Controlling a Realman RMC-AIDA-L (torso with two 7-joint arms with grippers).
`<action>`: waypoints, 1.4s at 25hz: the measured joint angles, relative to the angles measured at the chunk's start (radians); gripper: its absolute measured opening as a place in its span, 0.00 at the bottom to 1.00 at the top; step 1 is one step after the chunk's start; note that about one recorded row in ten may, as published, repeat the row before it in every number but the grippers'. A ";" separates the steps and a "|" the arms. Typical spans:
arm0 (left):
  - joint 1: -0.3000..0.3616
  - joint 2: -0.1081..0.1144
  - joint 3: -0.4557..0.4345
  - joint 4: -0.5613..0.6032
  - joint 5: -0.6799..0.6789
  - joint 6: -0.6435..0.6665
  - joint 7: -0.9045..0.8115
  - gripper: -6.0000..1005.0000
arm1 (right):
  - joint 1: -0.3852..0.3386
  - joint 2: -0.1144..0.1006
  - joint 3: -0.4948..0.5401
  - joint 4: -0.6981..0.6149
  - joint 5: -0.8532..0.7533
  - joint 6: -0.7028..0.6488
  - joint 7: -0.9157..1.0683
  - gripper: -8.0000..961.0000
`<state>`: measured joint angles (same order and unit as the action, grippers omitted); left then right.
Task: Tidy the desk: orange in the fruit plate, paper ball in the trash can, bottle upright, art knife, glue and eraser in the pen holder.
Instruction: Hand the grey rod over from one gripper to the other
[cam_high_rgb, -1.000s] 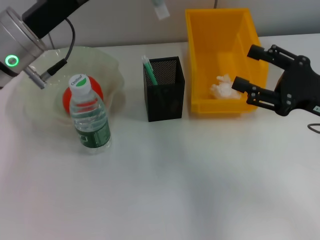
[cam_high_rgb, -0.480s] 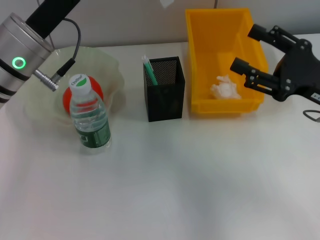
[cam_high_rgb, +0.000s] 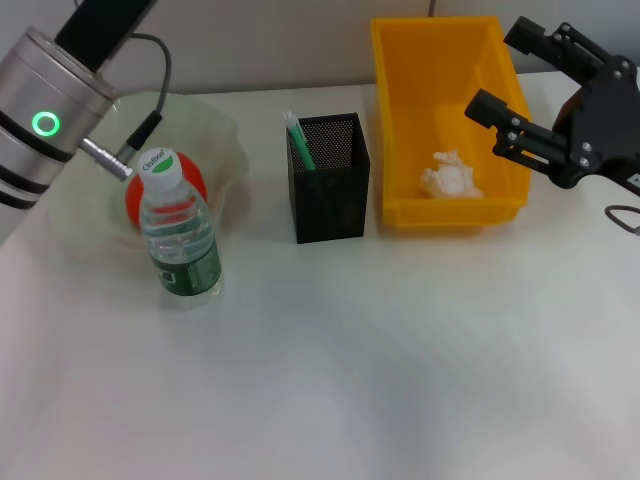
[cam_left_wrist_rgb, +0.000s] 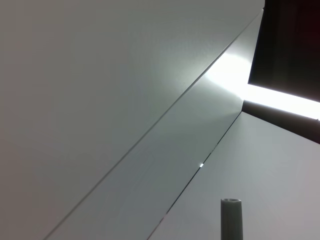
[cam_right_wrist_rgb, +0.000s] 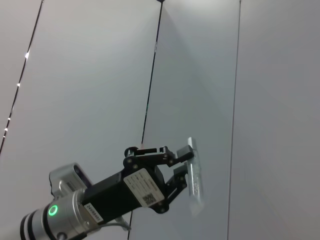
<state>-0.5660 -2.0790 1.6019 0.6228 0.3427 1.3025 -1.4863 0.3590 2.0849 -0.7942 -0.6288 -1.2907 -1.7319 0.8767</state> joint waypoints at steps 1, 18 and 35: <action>0.000 -0.001 0.026 0.000 -0.024 0.000 -0.003 0.17 | 0.003 0.000 0.000 0.006 0.000 -0.002 -0.005 0.82; -0.028 -0.001 0.192 0.008 -0.219 -0.005 -0.001 0.17 | 0.048 0.001 0.000 0.073 0.056 -0.044 -0.066 0.81; -0.040 -0.001 0.270 0.028 -0.303 -0.002 0.003 0.17 | 0.087 0.003 -0.002 0.130 0.107 -0.108 -0.104 0.79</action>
<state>-0.6063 -2.0800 1.8721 0.6510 0.0400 1.3010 -1.4833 0.4460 2.0878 -0.7961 -0.4987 -1.1838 -1.8395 0.7724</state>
